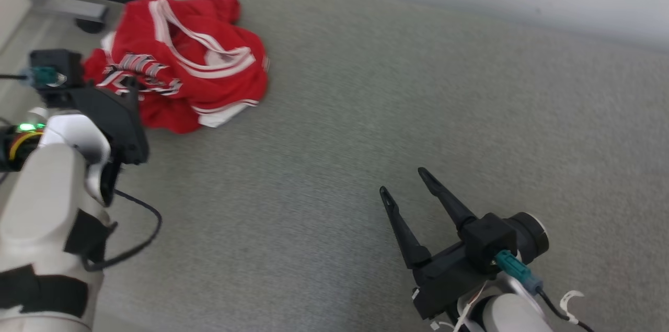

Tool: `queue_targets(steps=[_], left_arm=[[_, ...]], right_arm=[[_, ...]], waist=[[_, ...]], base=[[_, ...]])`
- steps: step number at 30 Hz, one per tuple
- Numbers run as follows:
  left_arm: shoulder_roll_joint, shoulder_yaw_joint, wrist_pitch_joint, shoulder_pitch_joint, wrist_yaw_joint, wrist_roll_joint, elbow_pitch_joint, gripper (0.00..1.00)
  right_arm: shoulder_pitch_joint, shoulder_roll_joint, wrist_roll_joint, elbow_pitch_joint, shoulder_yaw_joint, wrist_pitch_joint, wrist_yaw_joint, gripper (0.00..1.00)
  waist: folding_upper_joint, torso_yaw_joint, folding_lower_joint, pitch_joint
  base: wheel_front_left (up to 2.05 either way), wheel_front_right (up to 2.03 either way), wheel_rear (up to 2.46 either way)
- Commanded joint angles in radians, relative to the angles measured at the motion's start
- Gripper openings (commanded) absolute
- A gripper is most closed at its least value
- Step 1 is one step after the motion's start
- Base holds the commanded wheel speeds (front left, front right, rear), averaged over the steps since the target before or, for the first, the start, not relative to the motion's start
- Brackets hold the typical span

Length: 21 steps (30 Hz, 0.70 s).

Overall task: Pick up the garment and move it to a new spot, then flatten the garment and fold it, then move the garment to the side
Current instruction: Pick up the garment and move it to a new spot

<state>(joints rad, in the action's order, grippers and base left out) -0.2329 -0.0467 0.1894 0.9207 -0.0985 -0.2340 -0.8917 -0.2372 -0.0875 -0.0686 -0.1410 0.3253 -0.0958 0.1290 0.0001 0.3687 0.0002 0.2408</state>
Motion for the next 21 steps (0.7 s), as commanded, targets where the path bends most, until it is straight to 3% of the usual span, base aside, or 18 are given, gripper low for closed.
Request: queue_targets(steps=[1, 7, 10, 11, 13, 21], left_arm=[[-0.009, 0.008, 0.015, 0.025, 0.0, -0.007, -0.021, 1.0], [-0.029, 0.048, 0.045, 0.079, 0.027, -0.049, -0.098, 1.0], [-0.036, 0.071, 0.036, 0.091, 0.064, -0.066, -0.125, 1.0], [-0.042, 0.075, 0.034, 0.095, 0.075, -0.069, -0.133, 0.47], [-0.053, 0.072, 0.025, 0.102, 0.08, -0.064, -0.144, 0.0], [-0.096, 0.056, -0.001, 0.127, 0.06, -0.057, -0.153, 0.0]], right_arm=[[-0.008, -0.01, -0.003, 0.014, 0.001, 0.006, 0.003, 1.0], [0.024, -0.036, 0.008, 0.08, -0.029, 0.037, 0.003, 1.0], [0.035, -0.039, 0.008, 0.099, -0.036, 0.04, 0.003, 1.0], [0.037, -0.039, 0.007, 0.105, -0.037, 0.041, 0.003, 1.0], [0.041, -0.035, 0.006, 0.111, -0.037, 0.039, 0.003, 1.0], [0.049, -0.013, -0.015, 0.072, -0.029, 0.008, 0.003, 1.0]], waist=[[-0.0001, -0.15, -0.0002, 0.152], [-0.0001, -0.188, -0.0002, 0.207], [-0.0001, -0.198, -0.0002, 0.216], [-0.0001, -0.2, -0.0002, 0.218], [-0.0001, -0.203, -0.0002, 0.215], [-0.0001, -0.192, -0.0002, 0.14]], base=[[0.0, 0.0, 0.0], [0.0, 0.0, 0.0], [0.0, 0.0, 0.0], [0.0, 0.0, 0.0], [0.0, 0.0, 0.0], [0.0, 0.0, 0.0]])
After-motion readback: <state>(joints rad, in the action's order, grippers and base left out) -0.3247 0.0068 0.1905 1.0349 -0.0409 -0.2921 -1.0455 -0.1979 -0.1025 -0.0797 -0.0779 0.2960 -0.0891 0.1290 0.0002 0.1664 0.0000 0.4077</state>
